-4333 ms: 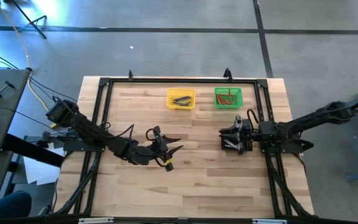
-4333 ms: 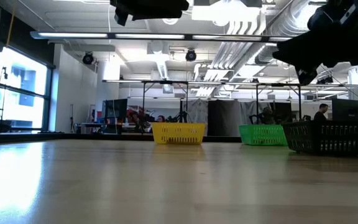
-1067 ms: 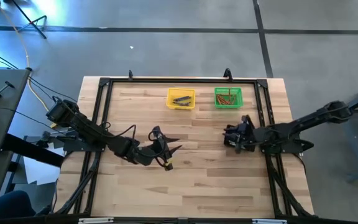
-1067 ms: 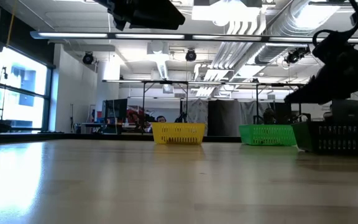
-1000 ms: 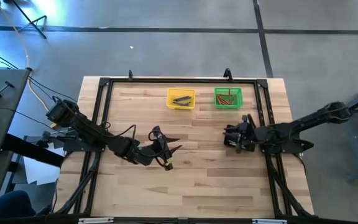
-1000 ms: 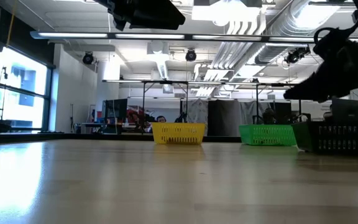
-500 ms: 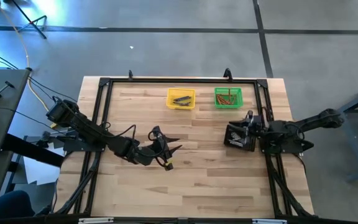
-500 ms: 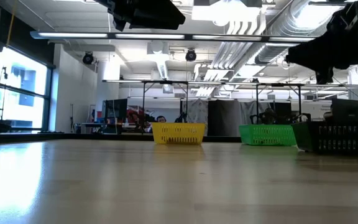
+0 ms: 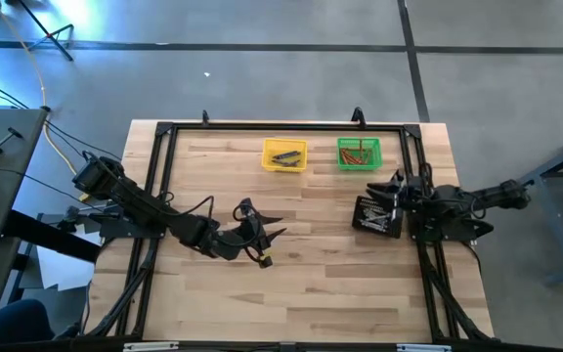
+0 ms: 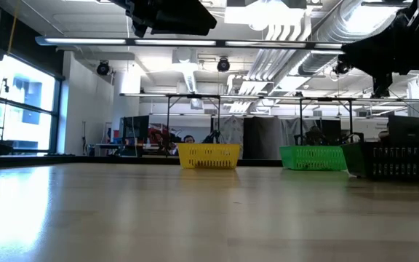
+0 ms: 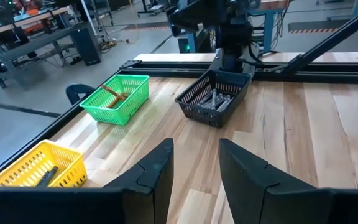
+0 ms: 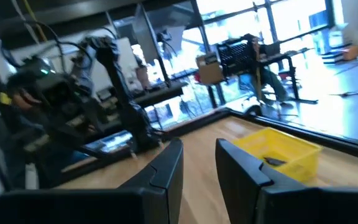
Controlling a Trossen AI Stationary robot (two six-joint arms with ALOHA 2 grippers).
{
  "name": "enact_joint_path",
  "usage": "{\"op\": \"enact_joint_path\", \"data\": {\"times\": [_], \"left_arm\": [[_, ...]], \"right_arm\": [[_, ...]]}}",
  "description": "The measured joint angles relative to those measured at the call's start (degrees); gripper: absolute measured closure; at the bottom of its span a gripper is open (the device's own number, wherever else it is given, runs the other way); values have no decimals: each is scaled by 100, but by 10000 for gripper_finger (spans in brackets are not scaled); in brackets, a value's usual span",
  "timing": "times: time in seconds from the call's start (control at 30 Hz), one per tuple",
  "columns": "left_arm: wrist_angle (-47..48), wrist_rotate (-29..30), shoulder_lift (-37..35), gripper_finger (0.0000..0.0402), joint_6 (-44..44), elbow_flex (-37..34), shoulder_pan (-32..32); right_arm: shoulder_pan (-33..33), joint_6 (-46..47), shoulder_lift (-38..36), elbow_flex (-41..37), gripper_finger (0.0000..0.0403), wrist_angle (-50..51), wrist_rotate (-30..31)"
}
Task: Sort crayons
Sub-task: Return to Home Position
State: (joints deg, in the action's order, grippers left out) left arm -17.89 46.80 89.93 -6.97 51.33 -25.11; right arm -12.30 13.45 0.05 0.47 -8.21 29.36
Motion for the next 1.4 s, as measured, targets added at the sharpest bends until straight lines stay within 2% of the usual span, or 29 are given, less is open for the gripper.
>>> {"op": "enact_joint_path", "data": {"times": [0.2,0.57,1.03,1.2,1.4], "left_arm": [[2,-14,0,284,-25,0,1],[12,-16,0,284,75,0,1],[7,-19,0,284,217,0,77],[8,-19,0,284,121,0,77],[8,-19,0,284,121,0,77]], "right_arm": [[912,0,-1,0,313,401,-2],[3190,0,-2,0,313,387,-2],[5720,2,5,0,313,383,-1],[6128,1,32,0,313,383,-1],[6182,2,33,0,313,383,-4]]}}
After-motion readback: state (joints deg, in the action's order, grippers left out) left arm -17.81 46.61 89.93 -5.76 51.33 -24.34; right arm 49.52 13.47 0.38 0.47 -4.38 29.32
